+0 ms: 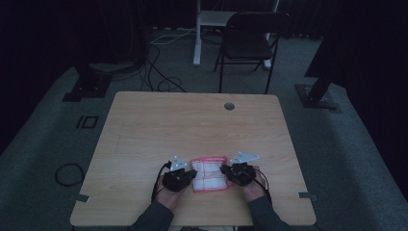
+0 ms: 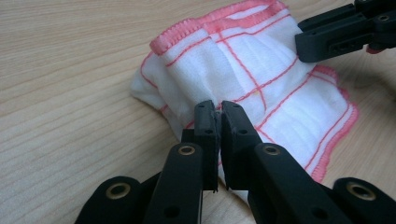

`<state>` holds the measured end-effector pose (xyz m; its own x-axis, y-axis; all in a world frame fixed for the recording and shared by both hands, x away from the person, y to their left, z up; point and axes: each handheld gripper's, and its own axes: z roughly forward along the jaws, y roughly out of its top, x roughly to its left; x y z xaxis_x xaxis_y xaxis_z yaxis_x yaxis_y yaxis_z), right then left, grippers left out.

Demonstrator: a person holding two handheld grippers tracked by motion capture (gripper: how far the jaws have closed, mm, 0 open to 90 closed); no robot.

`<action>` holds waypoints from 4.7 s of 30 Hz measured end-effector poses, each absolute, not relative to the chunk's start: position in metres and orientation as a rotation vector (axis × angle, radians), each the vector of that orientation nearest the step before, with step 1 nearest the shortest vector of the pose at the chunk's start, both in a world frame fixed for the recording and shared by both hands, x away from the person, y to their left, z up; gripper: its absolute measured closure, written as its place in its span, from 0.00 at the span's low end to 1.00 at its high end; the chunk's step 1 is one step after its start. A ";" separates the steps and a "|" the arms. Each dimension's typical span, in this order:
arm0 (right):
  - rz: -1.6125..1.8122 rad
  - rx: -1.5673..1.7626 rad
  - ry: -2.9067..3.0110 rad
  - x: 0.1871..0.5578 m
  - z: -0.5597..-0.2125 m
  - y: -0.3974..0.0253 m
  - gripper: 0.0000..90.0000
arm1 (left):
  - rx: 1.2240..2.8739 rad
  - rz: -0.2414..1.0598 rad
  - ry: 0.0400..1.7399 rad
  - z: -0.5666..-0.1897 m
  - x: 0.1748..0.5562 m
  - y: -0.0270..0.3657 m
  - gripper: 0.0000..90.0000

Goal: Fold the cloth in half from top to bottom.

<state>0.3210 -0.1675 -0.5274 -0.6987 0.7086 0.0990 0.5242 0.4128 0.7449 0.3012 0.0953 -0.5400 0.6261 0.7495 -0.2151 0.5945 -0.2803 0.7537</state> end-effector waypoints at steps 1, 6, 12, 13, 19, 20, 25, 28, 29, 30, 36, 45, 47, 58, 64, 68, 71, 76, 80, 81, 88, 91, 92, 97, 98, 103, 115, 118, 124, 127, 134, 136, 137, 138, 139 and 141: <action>1.155 1.083 2.439 0.321 -0.528 -0.167 0.93 | 1.993 0.235 1.052 -0.540 0.302 0.095 0.96; 1.164 1.095 2.437 0.322 -0.529 -0.166 0.92 | 2.018 0.284 1.046 -0.540 0.306 0.095 0.96; 1.152 1.104 2.418 0.324 -0.529 -0.163 0.85 | 2.013 0.287 1.076 -0.538 0.312 0.096 0.93; 1.147 1.108 2.412 0.324 -0.528 -0.163 0.82 | 2.011 0.286 1.078 -0.538 0.312 0.097 0.92; 1.140 1.138 2.362 0.326 -0.525 -0.167 0.68 | 1.984 0.249 1.103 -0.537 0.313 0.103 0.77; 1.150 1.146 2.352 0.326 -0.524 -0.167 0.66 | 1.976 0.246 1.106 -0.536 0.314 0.104 0.75; 1.188 1.173 2.311 0.332 -0.516 -0.170 0.60 | 1.935 0.248 1.105 -0.528 0.318 0.108 0.68; 1.191 1.184 2.319 0.338 -0.515 -0.170 0.57 | 1.915 0.263 1.090 -0.520 0.322 0.108 0.65; 1.190 1.184 2.323 0.340 -0.515 -0.169 0.56 | 1.907 0.269 1.091 -0.518 0.324 0.108 0.64; 1.198 1.190 2.322 0.342 -0.515 -0.169 0.55 | 1.899 0.263 1.090 -0.516 0.326 0.108 0.63; 1.202 1.247 2.328 0.353 -0.517 -0.169 0.49 | 1.870 0.241 1.110 -0.511 0.341 0.108 0.59; 1.226 1.316 2.398 0.366 -0.523 -0.167 0.50 | 1.893 0.177 1.136 -0.516 0.354 0.103 0.58; 1.224 1.315 2.400 0.366 -0.523 -0.167 0.52 | 1.910 0.191 1.145 -0.515 0.354 0.102 0.61; 1.252 1.195 2.379 0.354 -0.511 -0.176 0.94 | 1.932 0.227 1.103 -0.507 0.346 0.102 0.96; 1.241 1.154 2.358 0.348 -0.506 -0.174 0.95 | 1.934 0.233 1.097 -0.506 0.341 0.104 0.97; 1.254 1.138 2.349 0.343 -0.504 -0.174 0.95 | 1.929 0.234 1.089 -0.503 0.337 0.106 0.97; 1.257 1.132 2.349 0.341 -0.503 -0.175 0.95 | 1.932 0.236 1.085 -0.503 0.335 0.107 0.97; 1.271 1.122 2.347 0.337 -0.502 -0.176 0.95 | 1.929 0.235 1.079 -0.502 0.331 0.107 0.97; 1.280 1.119 2.347 0.332 -0.503 -0.177 0.95 | 1.922 0.229 1.077 -0.502 0.327 0.108 0.97; 1.280 1.119 2.347 0.332 -0.503 -0.177 0.95 | 1.922 0.229 1.077 -0.502 0.327 0.108 0.97; 1.302 1.111 2.348 0.325 -0.502 -0.179 0.96 | 1.916 0.226 1.068 -0.502 0.320 0.110 0.97; 1.309 1.099 2.353 0.320 -0.501 -0.179 0.96 | 1.912 0.218 1.068 -0.503 0.315 0.112 0.97; 1.313 1.096 2.355 0.320 -0.501 -0.180 0.96 | 1.909 0.212 1.069 -0.504 0.315 0.112 0.97; 1.325 1.094 2.359 0.317 -0.502 -0.181 0.95 | 1.899 0.202 1.069 -0.506 0.310 0.114 0.97; 1.326 1.094 2.359 0.316 -0.503 -0.181 0.95 | 1.898 0.202 1.068 -0.506 0.309 0.114 0.97; 1.333 1.092 2.361 0.313 -0.503 -0.181 0.95 | 1.896 0.198 1.068 -0.507 0.306 0.115 0.97; 1.357 1.086 2.371 0.304 -0.506 -0.185 0.95 | 1.901 0.183 1.056 -0.511 0.297 0.115 0.96; 1.364 1.084 2.372 0.302 -0.508 -0.186 0.95 | 1.902 0.175 1.057 -0.512 0.295 0.115 0.96; 1.364 1.080 2.376 0.299 -0.508 -0.186 0.95 | 1.907 0.169 1.051 -0.514 0.291 0.115 0.96; 1.362 1.075 2.383 0.297 -0.508 -0.187 0.95 | 1.908 0.166 1.050 -0.515 0.289 0.115 0.96; 1.370 1.064 2.391 0.293 -0.508 -0.190 0.91 | 1.915 0.151 1.044 -0.518 0.282 0.116 0.96; 1.378 1.061 2.393 0.292 -0.507 -0.191 0.89 | 1.915 0.144 1.045 -0.519 0.280 0.117 0.95; 1.386 1.060 2.389 0.291 -0.506 -0.193 0.87 | 1.917 0.141 1.044 -0.519 0.280 0.118 0.94; 1.393 1.058 2.388 0.290 -0.506 -0.194 0.86 | 1.919 0.135 1.042 -0.519 0.278 0.118 0.94; 1.403 1.059 2.383 0.290 -0.505 -0.197 0.85 | 1.921 0.133 1.040 -0.520 0.277 0.118 0.93; 1.417 1.066 2.360 0.289 -0.503 -0.201 0.83 | 1.916 0.123 1.036 -0.520 0.275 0.119 0.91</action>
<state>0.2885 -0.2010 -0.5028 -0.7238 0.6626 0.1929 0.4816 0.2847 0.8289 0.2747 0.1192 -0.5200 0.6404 0.7023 -0.3108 0.6097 -0.2188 0.7618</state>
